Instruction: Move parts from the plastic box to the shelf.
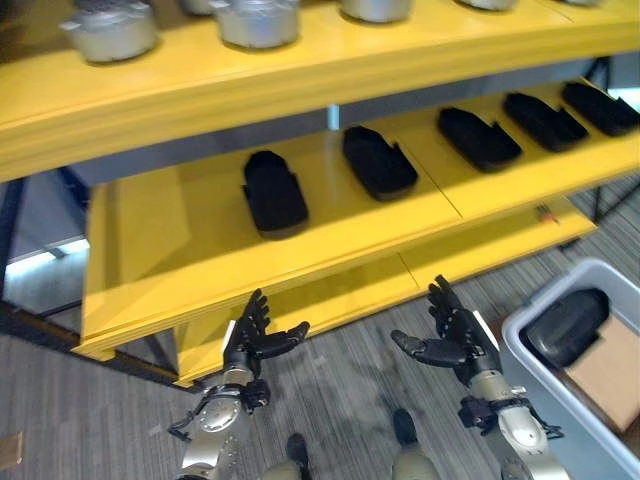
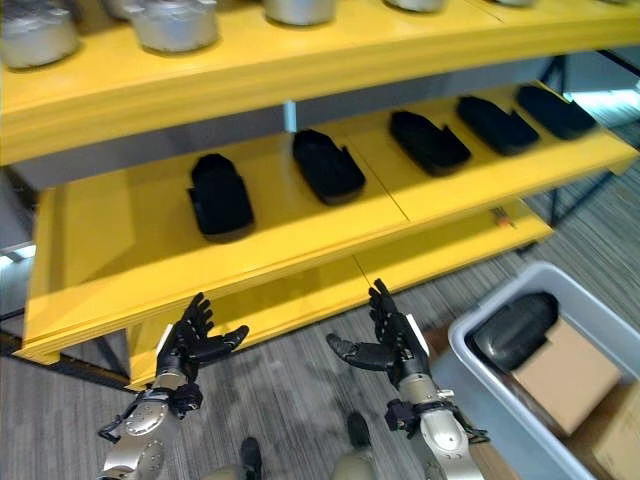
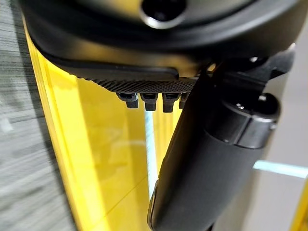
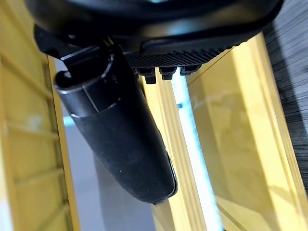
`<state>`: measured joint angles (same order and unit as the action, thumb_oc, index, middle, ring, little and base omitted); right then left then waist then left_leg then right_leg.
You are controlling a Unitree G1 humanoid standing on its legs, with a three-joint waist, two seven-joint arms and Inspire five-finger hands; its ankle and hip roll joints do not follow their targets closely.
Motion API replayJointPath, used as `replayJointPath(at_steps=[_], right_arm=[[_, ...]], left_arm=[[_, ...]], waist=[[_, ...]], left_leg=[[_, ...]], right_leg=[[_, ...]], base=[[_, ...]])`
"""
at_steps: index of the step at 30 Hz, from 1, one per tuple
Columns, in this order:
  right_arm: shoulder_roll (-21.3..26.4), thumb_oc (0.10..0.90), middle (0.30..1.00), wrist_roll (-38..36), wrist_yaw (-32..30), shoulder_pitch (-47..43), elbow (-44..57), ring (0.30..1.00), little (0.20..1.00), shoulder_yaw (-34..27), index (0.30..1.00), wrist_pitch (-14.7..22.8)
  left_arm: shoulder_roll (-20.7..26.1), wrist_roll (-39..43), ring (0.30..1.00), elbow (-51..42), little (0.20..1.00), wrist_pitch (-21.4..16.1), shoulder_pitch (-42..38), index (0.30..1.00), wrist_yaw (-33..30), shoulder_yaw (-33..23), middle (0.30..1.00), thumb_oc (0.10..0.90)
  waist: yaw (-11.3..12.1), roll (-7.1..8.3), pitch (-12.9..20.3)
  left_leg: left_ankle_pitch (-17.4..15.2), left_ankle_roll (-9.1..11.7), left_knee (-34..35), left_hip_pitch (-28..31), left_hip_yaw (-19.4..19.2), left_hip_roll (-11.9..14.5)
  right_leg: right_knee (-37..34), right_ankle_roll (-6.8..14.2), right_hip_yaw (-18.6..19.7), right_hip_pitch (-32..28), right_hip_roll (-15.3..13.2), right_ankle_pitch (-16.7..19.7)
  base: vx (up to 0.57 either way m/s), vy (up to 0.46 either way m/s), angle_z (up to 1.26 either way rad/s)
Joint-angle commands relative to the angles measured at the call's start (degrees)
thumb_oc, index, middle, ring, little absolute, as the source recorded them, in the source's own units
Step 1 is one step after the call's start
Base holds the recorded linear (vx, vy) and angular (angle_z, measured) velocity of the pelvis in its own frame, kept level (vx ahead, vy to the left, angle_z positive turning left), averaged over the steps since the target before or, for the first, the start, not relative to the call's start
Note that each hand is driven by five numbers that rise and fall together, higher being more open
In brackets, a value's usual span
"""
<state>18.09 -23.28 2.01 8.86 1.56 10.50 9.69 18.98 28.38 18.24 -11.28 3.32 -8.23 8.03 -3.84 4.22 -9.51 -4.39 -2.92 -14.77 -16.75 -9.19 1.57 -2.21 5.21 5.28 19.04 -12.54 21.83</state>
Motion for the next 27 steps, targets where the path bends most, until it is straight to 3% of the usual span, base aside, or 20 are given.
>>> replayJointPath(at_steps=[1, 2, 4, 7, 9, 12, 16, 27], right_arm=[[2.0, 0.900, 1.000, -1.9, 0.9, -2.1, 6.2, 1.000, 1.000, -0.4, 1.000, 5.5], [2.7, 0.900, 1.000, -1.3, 1.4, -3.1, 5.3, 1.000, 1.000, 1.4, 1.000, 4.9], [3.2, 0.900, 1.000, -0.9, 1.8, -4.3, 5.1, 1.000, 1.000, 2.4, 1.000, 4.3], [3.4, 0.900, 1.000, -0.5, 1.7, -5.6, 5.4, 1.000, 1.000, 3.1, 1.000, 4.0], [3.3, 0.900, 1.000, -0.6, 1.8, -6.2, 5.7, 1.000, 1.000, 3.3, 1.000, 4.0], [3.9, 0.900, 1.000, -0.7, 2.6, -5.0, 6.6, 1.000, 1.000, 2.3, 1.000, 3.8], [4.9, 0.900, 1.000, -1.1, 2.8, -3.3, 7.9, 1.000, 1.000, 0.3, 1.000, 4.2], [5.8, 0.900, 1.000, -1.7, 2.2, -1.2, 9.5, 1.000, 1.000, -1.4, 1.000, 5.4]], left_arm=[[2.4, -0.9, 1.000, -7.2, 1.000, -5.1, -1.2, 1.000, -0.1, -2.8, 1.000, 0.900], [2.4, 0.0, 1.000, -8.1, 1.000, -4.8, -0.4, 1.000, 0.3, -3.0, 1.000, 0.900], [2.4, 1.1, 1.000, -9.7, 1.000, -4.6, 0.5, 1.000, 0.8, -3.4, 1.000, 0.900], [2.5, 1.8, 1.000, -11.0, 1.000, -4.3, 1.8, 1.000, 1.4, -4.2, 1.000, 0.900], [2.5, 1.8, 1.000, -10.3, 1.000, -4.0, 2.5, 1.000, 1.6, -4.8, 1.000, 0.900], [1.8, 1.5, 1.000, -9.1, 1.000, -3.8, 3.6, 1.000, 2.1, -5.8, 1.000, 0.900], [1.3, 2.1, 1.000, -8.9, 1.000, -3.9, 4.1, 1.000, 2.9, -6.3, 1.000, 0.900], [-0.4, 2.8, 1.000, -8.5, 1.000, -3.4, 5.8, 1.000, 4.7, -4.6, 1.000, 0.900]], waist=[[0.8, -1.16, -2.8], [2.0, -1.26, -2.8], [2.6, -0.46, -2.6], [3.9, 0.73, -1.9], [4.2, 1.58, -1.5], [3.5, 2.17, -0.5], [1.4, 0.87, 0.1], [-1.0, -3.12, 1.1]], left_leg=[[1.0, 2.5, 7.3, 7.3, -3.5, 4.4], [0.1, 2.8, 7.6, 8.2, -5.1, 5.3], [0.5, 3.0, 7.3, 8.3, -7.3, 5.9], [0.2, 3.2, 6.7, 8.1, -9.5, 6.3], [0.3, 3.5, 5.9, 8.0, -10.3, 6.7], [1.0, 4.7, 5.6, 8.7, -11.0, 8.7], [4.4, 7.8, 7.5, 11.4, -11.8, 13.4], [8.2, 10.8, 10.7, 16.3, -13.4, 17.1]], right_leg=[[6.2, 7.1, -14.1, -9.5, -7.4, -9.4], [8.4, 6.7, -17.4, -12.2, -7.7, -12.5], [8.1, 6.7, -17.6, -14.4, -7.6, -13.3], [5.3, 7.8, -18.8, -15.4, -8.6, -11.5], [3.6, 8.1, -17.5, -15.3, -8.7, -10.5], [3.1, 8.2, -16.2, -15.0, -7.7, -11.9], [4.0, 6.1, -17.3, -16.4, -4.4, -17.8], [5.7, 4.0, -16.5, -18.1, -0.6, -22.5]], base=[[-0.11, 0.137, -1.59], [-0.10, 0.108, -1.01], [-0.15, 0.008, -1.38], [-0.10, -0.056, -1.02], [-0.07, -0.140, -0.69], [0.02, -0.203, -0.57], [0.05, -0.231, -0.26], [0.06, -0.113, -0.10]])
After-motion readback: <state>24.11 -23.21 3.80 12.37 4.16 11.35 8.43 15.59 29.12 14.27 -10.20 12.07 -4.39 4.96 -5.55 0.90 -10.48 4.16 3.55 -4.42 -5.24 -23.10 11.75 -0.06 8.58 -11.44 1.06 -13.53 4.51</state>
